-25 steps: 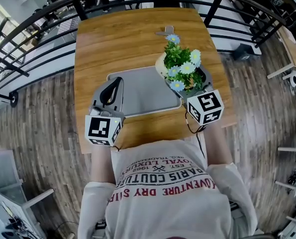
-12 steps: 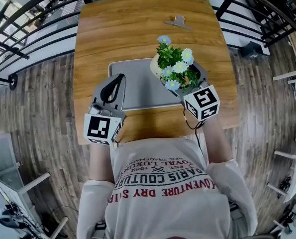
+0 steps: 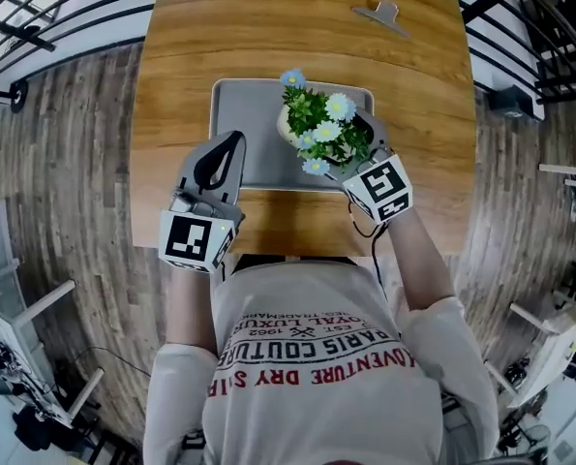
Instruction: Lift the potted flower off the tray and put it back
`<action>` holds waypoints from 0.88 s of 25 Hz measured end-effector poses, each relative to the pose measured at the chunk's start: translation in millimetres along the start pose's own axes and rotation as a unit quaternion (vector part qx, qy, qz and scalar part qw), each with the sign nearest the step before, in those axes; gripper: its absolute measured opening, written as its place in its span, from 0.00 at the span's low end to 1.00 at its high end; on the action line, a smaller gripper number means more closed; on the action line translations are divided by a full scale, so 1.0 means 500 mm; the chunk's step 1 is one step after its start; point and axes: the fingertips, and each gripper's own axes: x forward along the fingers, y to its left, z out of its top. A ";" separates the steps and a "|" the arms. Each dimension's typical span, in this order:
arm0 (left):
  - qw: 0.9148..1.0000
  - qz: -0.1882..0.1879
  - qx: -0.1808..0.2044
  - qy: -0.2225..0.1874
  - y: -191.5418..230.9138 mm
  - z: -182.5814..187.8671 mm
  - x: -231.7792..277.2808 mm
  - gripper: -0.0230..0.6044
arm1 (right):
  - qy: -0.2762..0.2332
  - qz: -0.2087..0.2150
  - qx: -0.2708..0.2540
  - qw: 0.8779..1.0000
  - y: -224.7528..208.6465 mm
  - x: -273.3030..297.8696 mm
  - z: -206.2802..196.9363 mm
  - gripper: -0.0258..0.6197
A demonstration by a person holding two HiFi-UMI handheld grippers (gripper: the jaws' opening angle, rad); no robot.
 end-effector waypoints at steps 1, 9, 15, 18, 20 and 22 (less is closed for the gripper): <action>1.000 0.005 -0.004 0.006 0.002 -0.012 0.000 0.06 | 0.003 0.013 -0.008 1.000 0.008 0.013 -0.010 0.76; 0.997 0.043 -0.022 0.052 0.018 -0.095 -0.024 0.06 | 0.033 0.102 -0.029 0.994 0.073 0.106 -0.080 0.76; 0.995 0.059 -0.030 0.069 0.009 -0.120 -0.024 0.06 | 0.036 0.120 -0.033 0.992 0.077 0.133 -0.103 0.76; 0.995 0.062 -0.035 0.071 0.019 -0.128 -0.023 0.06 | 0.040 0.129 -0.041 0.990 0.083 0.149 -0.109 0.76; 0.995 0.062 -0.039 0.073 0.022 -0.133 -0.023 0.06 | 0.040 0.136 -0.040 0.989 0.085 0.153 -0.112 0.76; 0.994 0.062 -0.042 0.077 0.028 -0.141 -0.023 0.06 | 0.041 0.142 -0.037 0.988 0.089 0.160 -0.119 0.76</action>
